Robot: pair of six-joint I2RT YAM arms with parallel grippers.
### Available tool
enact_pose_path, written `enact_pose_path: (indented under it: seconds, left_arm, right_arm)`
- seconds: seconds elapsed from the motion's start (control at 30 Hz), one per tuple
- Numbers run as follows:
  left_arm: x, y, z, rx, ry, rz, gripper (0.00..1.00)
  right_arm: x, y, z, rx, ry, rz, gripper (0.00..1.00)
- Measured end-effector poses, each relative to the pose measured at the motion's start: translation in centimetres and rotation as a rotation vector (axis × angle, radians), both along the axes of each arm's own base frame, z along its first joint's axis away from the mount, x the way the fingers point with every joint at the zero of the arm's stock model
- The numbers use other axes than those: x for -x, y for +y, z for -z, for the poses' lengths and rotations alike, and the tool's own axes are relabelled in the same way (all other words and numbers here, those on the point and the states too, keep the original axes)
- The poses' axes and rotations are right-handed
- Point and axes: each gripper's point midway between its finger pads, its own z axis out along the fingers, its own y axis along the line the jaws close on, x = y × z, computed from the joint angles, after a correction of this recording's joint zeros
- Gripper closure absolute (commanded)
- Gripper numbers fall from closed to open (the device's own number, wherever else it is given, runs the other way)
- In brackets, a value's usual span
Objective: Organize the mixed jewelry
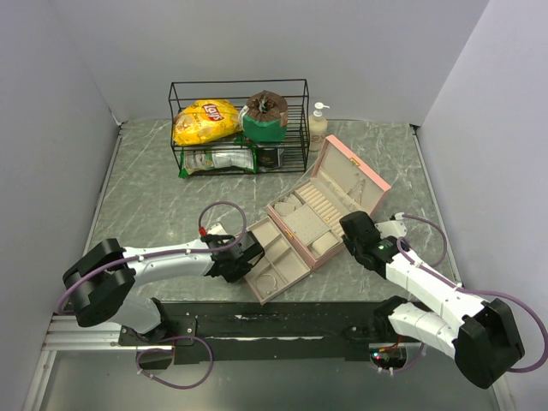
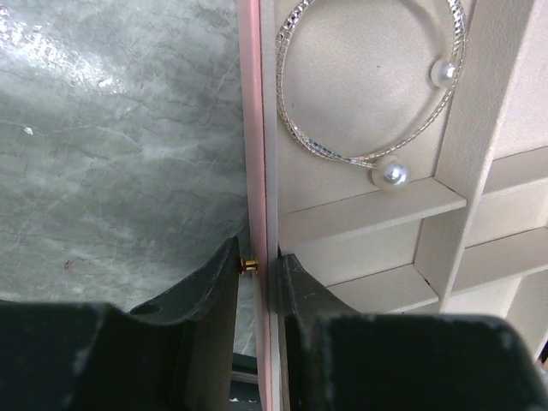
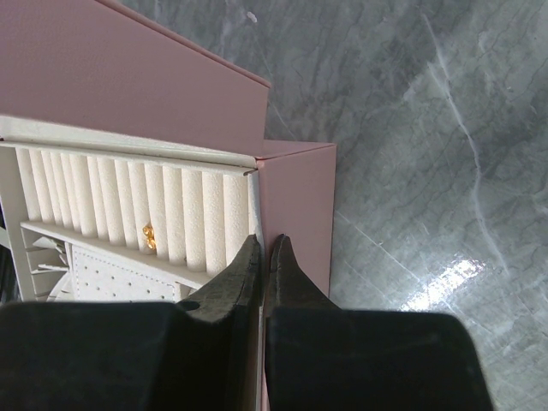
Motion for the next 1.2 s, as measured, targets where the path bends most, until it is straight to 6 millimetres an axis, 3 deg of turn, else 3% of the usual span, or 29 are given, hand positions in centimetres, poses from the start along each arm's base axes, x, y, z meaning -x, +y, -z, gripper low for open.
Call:
enact_pose_path:
  seconds: [1.2]
  left_arm:
    - [-1.2, -0.6, -0.1, -0.02, -0.027, -0.031, 0.99]
  right_arm:
    - [-0.5, 0.4, 0.0, 0.003, 0.001, -0.011, 1.0]
